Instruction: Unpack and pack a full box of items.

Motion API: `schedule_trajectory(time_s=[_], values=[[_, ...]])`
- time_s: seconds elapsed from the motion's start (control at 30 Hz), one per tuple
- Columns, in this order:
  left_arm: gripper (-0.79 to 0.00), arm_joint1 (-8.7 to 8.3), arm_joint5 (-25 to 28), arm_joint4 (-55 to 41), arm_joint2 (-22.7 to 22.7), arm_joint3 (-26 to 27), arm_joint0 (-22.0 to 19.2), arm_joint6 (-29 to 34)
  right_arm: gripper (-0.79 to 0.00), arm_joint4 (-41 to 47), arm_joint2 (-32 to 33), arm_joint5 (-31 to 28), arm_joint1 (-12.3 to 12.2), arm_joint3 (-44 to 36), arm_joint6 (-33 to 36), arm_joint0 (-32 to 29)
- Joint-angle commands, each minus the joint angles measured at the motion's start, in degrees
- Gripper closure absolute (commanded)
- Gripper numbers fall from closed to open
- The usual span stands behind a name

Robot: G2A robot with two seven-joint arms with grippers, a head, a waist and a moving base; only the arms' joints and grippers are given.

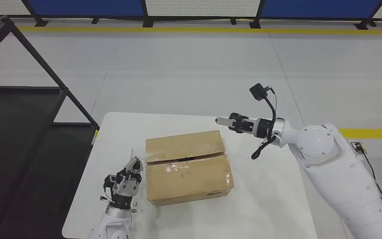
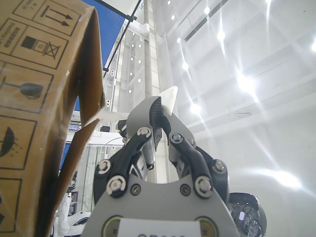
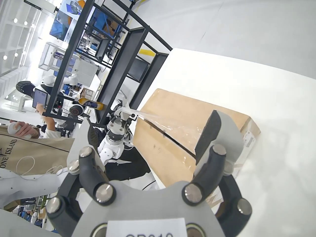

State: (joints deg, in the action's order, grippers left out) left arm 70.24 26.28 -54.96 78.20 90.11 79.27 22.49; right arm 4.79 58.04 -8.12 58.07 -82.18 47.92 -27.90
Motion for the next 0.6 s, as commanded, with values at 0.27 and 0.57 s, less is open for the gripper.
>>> schedule_trajectory(time_s=[0.27,0.57], values=[[0.0,0.13,-1.11,0.83,0.47,1.66,0.53,-0.01,-0.785,-15.64,-3.38,5.59,-0.22,-1.95,1.38,-1.52],[0.0,0.36,-3.41,1.1,1.52,2.89,1.25,0.14,-0.289,-18.92,-7.11,8.27,1.1,3.18,3.26,0.52]])
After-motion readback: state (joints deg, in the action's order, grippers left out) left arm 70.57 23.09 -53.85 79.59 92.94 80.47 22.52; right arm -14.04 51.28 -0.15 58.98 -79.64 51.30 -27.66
